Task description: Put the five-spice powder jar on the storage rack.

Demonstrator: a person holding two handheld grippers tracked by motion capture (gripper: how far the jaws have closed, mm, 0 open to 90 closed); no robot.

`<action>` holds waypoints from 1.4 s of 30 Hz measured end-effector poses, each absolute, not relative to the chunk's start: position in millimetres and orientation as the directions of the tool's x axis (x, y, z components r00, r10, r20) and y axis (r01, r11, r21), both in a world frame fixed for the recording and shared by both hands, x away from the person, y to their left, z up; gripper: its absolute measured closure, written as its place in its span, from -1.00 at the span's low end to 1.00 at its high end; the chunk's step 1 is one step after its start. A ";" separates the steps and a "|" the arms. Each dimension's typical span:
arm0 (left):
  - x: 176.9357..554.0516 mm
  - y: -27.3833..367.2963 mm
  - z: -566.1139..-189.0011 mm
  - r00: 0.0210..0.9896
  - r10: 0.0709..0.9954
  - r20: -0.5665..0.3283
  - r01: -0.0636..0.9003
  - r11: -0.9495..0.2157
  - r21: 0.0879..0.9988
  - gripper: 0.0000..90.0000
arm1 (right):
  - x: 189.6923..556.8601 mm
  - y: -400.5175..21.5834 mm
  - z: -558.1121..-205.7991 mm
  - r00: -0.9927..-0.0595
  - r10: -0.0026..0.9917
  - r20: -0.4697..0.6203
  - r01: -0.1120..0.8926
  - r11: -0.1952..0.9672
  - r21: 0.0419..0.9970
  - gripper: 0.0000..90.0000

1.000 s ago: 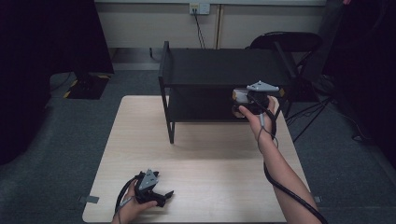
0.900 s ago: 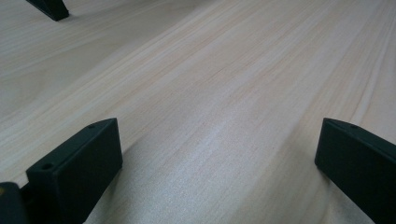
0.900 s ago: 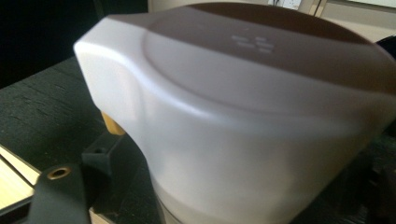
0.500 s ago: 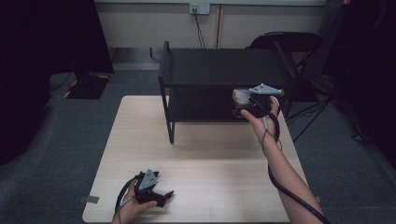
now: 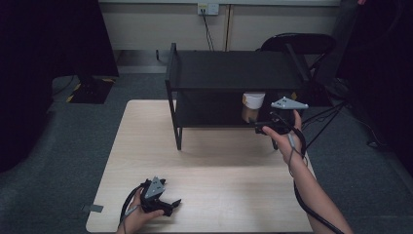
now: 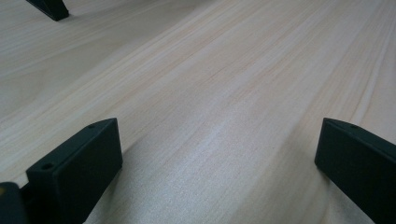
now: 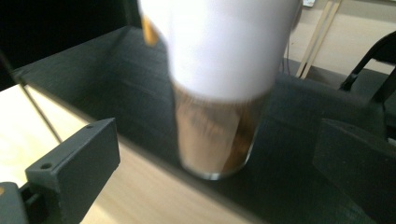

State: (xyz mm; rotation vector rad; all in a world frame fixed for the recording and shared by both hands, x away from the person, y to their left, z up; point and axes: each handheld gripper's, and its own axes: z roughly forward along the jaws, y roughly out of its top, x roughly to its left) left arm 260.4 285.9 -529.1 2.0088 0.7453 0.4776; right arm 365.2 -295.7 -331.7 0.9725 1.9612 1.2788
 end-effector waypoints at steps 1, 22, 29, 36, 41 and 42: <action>260.4 285.9 -529.1 0.742 0.669 0.040 0.316 -0.402 0.859 -1.00 | 361.2 -298.3 -334.4 -0.556 0.827 -0.083 0.254 0.265 0.930 -1.00; 260.3 285.8 -529.1 0.742 0.669 0.040 0.316 -0.402 0.859 -1.00 | 283.3 -347.2 -424.0 -0.672 0.741 -0.017 0.319 0.310 0.896 -1.00; 260.2 285.6 -529.2 0.742 0.670 0.041 0.316 -0.402 0.859 -1.00 | 266.8 -354.9 -457.2 -0.692 0.722 -0.003 0.362 0.351 0.863 -1.00; 260.1 285.6 -529.1 0.741 0.670 0.041 0.316 -0.402 0.859 -1.00 | 268.8 -357.5 -473.4 -0.699 0.715 0.022 0.416 0.381 0.825 -1.00; 260.1 285.6 -529.1 0.741 0.670 0.041 0.316 -0.402 0.859 -1.00 | 271.3 -357.3 -477.4 -0.713 0.700 0.034 0.430 0.399 0.810 -1.00; 260.1 285.6 -529.1 0.741 0.670 0.041 0.316 -0.402 0.859 -1.00 | 271.7 -357.5 -477.6 -0.717 0.697 0.037 0.431 0.400 0.809 -1.00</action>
